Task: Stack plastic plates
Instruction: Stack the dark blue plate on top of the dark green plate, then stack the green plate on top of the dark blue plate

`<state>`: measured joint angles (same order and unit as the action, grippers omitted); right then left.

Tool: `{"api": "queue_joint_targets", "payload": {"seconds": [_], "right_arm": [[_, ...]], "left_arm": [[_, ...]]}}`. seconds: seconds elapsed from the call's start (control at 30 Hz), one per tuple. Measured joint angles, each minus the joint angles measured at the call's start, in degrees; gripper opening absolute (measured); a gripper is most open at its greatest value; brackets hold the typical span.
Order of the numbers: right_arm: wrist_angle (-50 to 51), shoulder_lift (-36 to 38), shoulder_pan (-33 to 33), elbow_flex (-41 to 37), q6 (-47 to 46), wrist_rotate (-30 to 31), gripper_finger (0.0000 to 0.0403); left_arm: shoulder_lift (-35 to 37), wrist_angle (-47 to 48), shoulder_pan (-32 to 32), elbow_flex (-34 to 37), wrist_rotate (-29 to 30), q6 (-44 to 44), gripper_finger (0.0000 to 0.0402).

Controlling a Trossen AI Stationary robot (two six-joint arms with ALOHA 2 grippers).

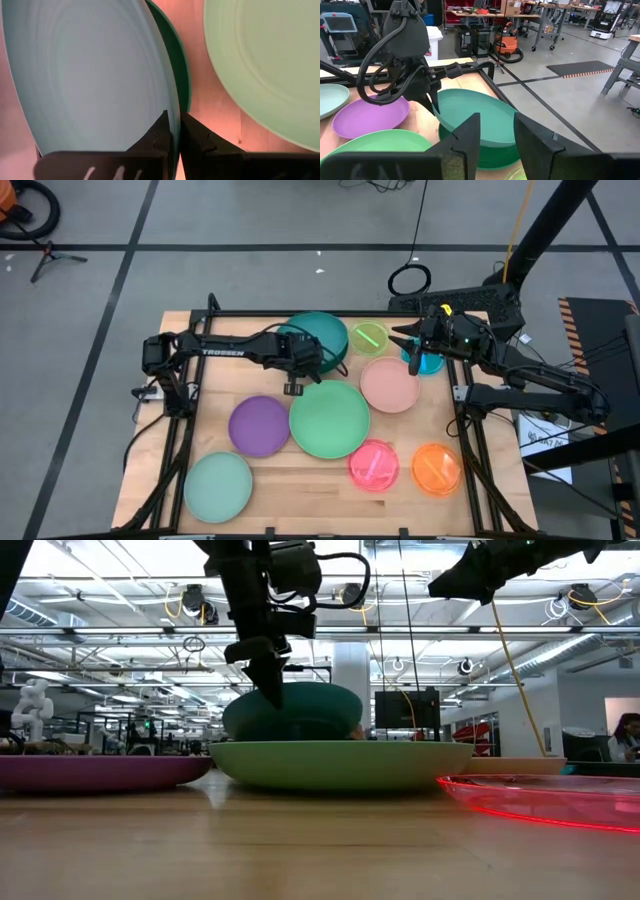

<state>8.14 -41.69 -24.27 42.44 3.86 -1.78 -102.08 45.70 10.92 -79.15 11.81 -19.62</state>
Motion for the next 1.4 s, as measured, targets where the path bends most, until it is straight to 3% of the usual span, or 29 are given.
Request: {"api": "queue_joint_targets", "payload": {"seconds": [0.57,0.93,1.4], "right_arm": [[-0.04,0.00,0.00,0.00,0.00,0.00,0.0114],[-0.10,0.01,0.00,0.00,0.02,0.01,0.0114],[-0.13,0.02,0.00,0.00,0.02,0.00,0.0114]], "left_arm": [[0.00,-0.03,0.04,0.00,0.00,1.19,0.0024],[0.02,-0.32,0.04,-0.02,0.08,2.70,0.0128],[0.06,0.48,-0.59,-0.04,0.13,4.10,0.0138]]}}
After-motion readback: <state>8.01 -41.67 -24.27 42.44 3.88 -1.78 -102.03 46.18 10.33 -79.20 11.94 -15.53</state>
